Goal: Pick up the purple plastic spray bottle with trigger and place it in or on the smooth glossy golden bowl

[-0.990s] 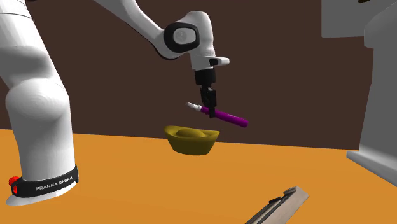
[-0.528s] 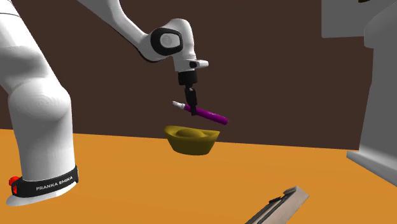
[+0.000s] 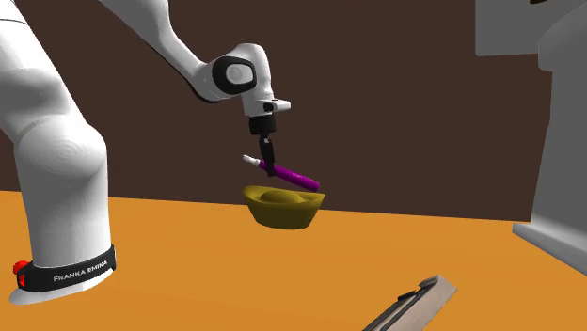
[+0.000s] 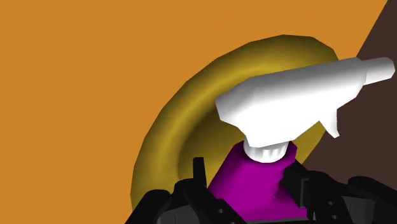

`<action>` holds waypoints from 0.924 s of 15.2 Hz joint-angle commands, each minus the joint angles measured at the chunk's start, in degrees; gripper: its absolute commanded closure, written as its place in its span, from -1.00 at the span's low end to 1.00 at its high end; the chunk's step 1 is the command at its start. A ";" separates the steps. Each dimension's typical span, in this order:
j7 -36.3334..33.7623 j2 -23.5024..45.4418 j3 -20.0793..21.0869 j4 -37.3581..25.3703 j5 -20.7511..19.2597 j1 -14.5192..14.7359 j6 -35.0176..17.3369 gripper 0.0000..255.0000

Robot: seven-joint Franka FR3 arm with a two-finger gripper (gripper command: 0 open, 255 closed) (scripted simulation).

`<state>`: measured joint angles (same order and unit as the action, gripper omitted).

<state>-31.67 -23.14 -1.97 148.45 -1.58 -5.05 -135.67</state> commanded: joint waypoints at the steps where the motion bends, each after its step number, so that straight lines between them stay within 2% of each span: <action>1: -0.12 1.01 0.05 0.74 0.00 0.03 -1.80 1.00; 9: -0.16 5.05 -0.04 3.72 -0.04 0.02 -8.80 1.00; 14: -0.15 5.05 -0.04 3.72 -0.04 0.02 -8.80 1.00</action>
<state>-31.83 -18.12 -2.00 152.17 -1.63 -5.03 -144.44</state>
